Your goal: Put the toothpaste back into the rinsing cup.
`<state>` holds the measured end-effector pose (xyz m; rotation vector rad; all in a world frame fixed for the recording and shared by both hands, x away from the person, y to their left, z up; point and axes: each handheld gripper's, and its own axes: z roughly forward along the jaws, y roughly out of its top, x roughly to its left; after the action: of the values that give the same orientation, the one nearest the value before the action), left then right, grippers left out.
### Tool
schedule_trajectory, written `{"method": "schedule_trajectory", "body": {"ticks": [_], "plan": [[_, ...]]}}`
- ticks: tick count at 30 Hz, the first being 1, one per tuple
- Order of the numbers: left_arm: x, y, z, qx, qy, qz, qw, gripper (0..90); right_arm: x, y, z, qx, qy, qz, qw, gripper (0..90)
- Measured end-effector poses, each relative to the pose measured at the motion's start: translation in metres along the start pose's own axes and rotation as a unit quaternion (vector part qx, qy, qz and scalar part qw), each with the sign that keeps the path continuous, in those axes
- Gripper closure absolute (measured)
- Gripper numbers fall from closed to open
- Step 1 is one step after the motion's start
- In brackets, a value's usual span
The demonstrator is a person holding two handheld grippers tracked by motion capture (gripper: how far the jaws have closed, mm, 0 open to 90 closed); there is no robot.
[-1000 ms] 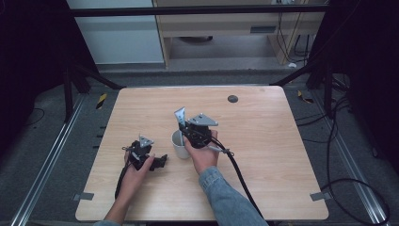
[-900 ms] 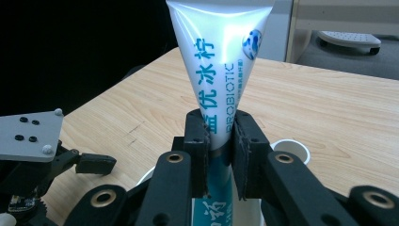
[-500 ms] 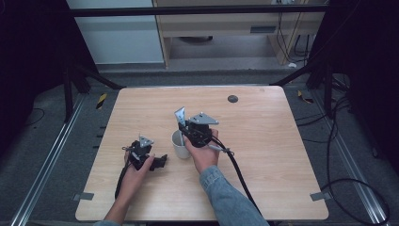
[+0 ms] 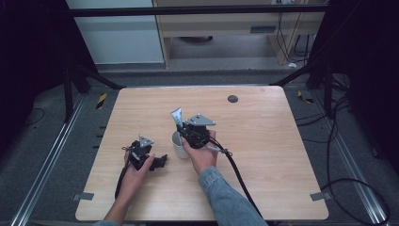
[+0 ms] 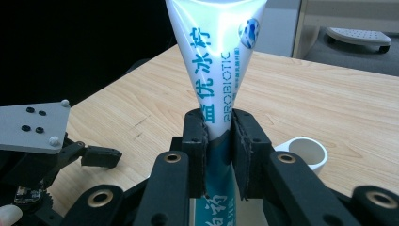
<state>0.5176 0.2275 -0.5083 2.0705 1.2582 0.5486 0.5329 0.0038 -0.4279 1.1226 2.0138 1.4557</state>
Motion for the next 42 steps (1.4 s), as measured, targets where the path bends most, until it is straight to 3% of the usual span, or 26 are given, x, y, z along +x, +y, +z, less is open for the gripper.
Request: {"method": "schedule_trajectory", "body": {"ticks": [42], "plan": [[0.0001, 0.0002, 0.0002, 0.000, 0.000, 0.000, 1.0000, 0.0, 0.0058, 0.0008, -0.0054, 0.015, 0.006, -0.017, 0.9997, 64.8]]}}
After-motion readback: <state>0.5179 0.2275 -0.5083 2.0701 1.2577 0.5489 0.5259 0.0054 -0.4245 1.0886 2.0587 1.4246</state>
